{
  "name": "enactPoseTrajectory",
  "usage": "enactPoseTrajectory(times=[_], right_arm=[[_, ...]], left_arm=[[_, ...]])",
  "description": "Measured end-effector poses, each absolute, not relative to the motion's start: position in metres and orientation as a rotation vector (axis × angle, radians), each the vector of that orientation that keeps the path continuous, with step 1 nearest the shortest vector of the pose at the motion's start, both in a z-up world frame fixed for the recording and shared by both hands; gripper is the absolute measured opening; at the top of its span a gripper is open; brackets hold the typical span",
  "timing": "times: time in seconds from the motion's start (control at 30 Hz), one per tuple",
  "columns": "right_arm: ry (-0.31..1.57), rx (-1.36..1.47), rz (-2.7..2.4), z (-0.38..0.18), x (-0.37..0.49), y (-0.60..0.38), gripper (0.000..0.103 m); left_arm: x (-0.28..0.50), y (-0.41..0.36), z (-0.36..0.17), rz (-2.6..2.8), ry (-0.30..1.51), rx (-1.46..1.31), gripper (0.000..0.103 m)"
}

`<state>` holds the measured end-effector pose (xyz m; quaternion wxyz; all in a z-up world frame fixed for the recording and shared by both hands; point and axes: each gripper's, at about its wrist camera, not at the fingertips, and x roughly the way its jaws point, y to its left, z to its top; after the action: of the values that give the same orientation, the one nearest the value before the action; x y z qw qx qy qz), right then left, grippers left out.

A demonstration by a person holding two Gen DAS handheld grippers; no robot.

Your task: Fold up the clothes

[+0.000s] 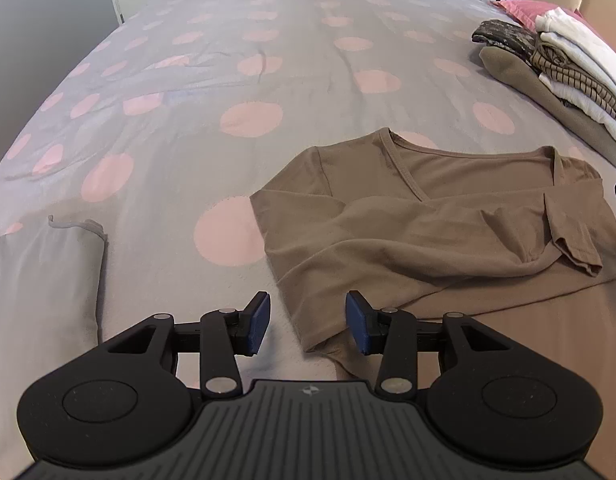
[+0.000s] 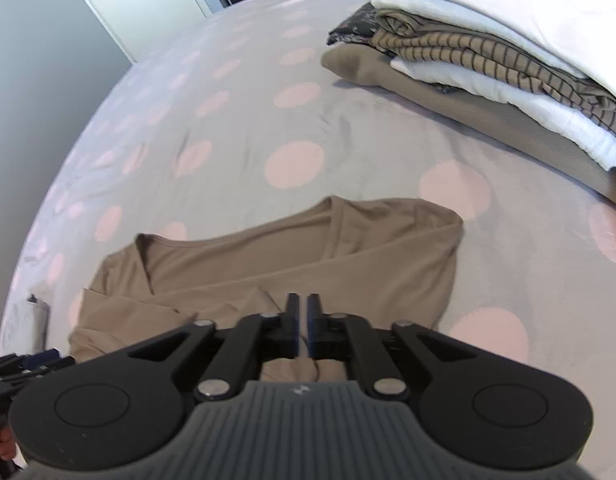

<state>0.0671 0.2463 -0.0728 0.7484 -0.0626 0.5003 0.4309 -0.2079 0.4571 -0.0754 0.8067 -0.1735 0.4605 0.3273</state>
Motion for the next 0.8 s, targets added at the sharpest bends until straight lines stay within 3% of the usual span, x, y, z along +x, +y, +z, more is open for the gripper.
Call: enactPoseTrajectory(times=[0.07,0.23,0.3,0.47,0.53,0.6,0.67,0.8], right_arm=[[1.099,-0.155,0.977,-0.075,0.060,0.253,0.025],[1.086,-0.252,1.065,-0.081,0.031,0.278,0.032],[1.088,-0.280,1.076,-0.086,0.023,0.288,0.040],[1.084,-0.365,1.077,-0.100,0.007,0.308,0.041],[1.063,-0.421,1.047,-0.106,0.003,0.312,0.040],[1.045,-0.450,1.020,-0.109,0.005,0.310,0.016],[1.037,-0.443,1.007,-0.107,0.009,0.305,0.004],[1.038,-0.366,0.986,-0.091,0.027,0.288,0.002]], left_arm=[[-0.206,0.458,-0.076,0.705,0.983,-0.377,0.040],[-0.198,0.456,-0.075,0.702,0.988,-0.365,0.040],[-0.194,0.455,-0.075,0.695,0.991,-0.354,0.040],[-0.188,0.452,-0.075,0.681,0.999,-0.326,0.042],[-0.187,0.451,-0.075,0.677,1.003,-0.314,0.043],[-0.187,0.451,-0.076,0.676,1.005,-0.307,0.043],[-0.187,0.451,-0.077,0.678,1.006,-0.305,0.043],[-0.186,0.453,-0.078,0.683,1.008,-0.308,0.043]])
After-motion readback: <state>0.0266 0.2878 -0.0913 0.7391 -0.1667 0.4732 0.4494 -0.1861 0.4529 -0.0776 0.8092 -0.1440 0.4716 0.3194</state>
